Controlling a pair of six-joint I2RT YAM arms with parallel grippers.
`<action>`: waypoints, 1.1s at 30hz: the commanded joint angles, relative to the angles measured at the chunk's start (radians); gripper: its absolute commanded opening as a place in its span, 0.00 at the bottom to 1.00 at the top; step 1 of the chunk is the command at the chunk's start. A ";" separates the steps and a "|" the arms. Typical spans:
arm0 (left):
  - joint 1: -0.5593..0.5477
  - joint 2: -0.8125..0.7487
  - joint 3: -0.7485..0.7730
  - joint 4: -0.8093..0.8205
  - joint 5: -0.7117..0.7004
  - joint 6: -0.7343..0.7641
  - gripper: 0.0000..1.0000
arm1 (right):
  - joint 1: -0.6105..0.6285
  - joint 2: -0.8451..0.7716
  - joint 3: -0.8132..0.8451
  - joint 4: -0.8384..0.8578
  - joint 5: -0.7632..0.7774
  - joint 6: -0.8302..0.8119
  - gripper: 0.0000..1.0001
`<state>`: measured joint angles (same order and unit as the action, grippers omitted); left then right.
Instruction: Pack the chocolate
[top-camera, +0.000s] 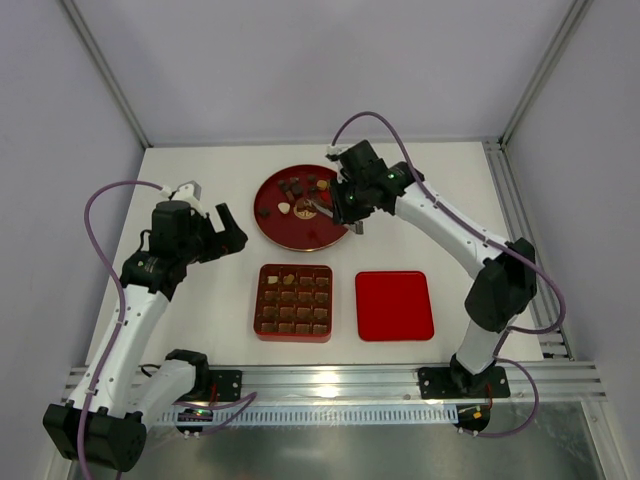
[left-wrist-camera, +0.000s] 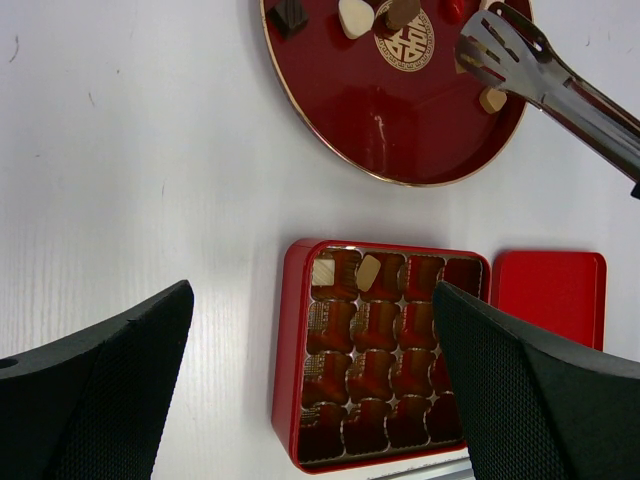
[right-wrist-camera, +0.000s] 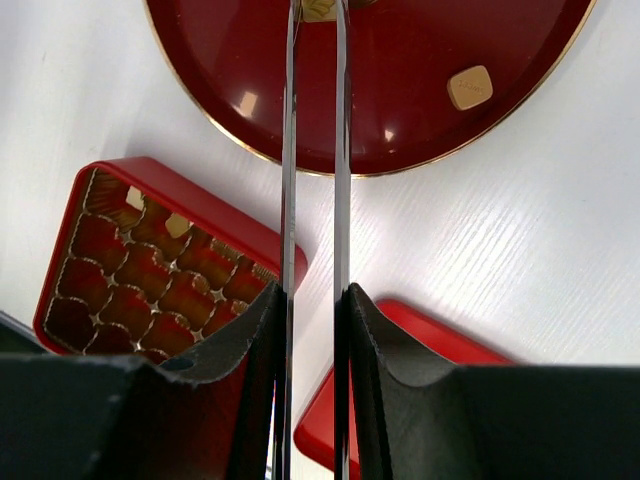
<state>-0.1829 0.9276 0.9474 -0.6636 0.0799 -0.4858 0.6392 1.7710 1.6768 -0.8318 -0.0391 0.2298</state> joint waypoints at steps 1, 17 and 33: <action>0.000 -0.001 0.002 0.009 0.014 0.016 1.00 | 0.025 -0.087 -0.021 0.002 -0.008 0.012 0.31; 0.000 -0.004 0.004 0.009 0.014 0.015 1.00 | 0.169 -0.255 -0.123 -0.063 0.034 0.063 0.31; 0.000 -0.004 0.002 0.009 0.012 0.015 1.00 | 0.281 -0.403 -0.316 -0.047 0.073 0.163 0.31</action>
<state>-0.1829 0.9276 0.9474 -0.6636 0.0803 -0.4858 0.9039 1.4189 1.3815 -0.9089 0.0166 0.3565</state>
